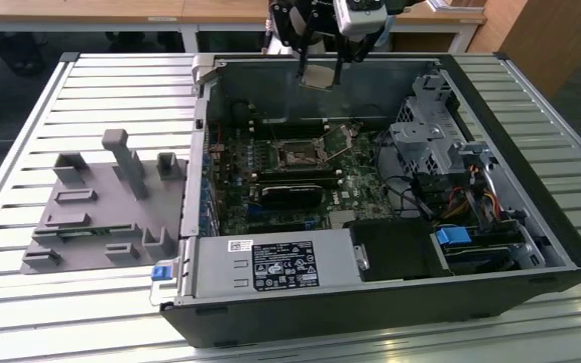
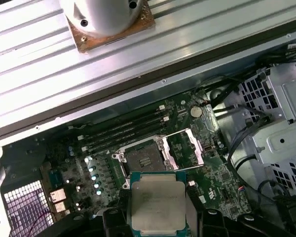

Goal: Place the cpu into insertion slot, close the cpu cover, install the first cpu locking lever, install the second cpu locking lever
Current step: 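Place the cpu into insertion slot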

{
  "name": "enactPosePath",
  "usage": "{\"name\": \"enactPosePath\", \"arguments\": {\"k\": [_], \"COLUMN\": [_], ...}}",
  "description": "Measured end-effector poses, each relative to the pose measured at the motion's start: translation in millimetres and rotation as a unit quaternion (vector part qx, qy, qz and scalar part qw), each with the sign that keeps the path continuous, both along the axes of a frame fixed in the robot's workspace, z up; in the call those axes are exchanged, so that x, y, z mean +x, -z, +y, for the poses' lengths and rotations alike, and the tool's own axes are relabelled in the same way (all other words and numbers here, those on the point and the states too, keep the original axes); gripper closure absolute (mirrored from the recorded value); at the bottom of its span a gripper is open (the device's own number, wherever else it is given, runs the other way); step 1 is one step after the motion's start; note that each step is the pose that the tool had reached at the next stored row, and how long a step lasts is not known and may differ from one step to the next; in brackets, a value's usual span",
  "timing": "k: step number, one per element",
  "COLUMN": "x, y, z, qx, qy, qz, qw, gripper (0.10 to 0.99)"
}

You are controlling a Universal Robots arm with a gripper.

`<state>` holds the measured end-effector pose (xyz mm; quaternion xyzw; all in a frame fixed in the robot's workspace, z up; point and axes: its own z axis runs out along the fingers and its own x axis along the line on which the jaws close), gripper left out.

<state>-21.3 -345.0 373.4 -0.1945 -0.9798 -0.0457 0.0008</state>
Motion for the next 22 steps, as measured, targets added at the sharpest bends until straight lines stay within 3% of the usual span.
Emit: {"name": "enactPosePath", "arguments": {"k": [6,11,17,22], "x": [0.0,0.0,0.0,0.0], "y": [1.2,2.3,3.8,4.9], "z": [0.0,0.0,0.0,0.0], "qx": [0.0,0.0,0.0001,0.0001], "qy": [0.048,0.09,0.139,0.181], "qz": [0.0,0.0,0.0,0.0], "qw": [0.9988,0.996,0.9903,0.9835], "gripper": [0.557,0.557,0.557,0.557]}}
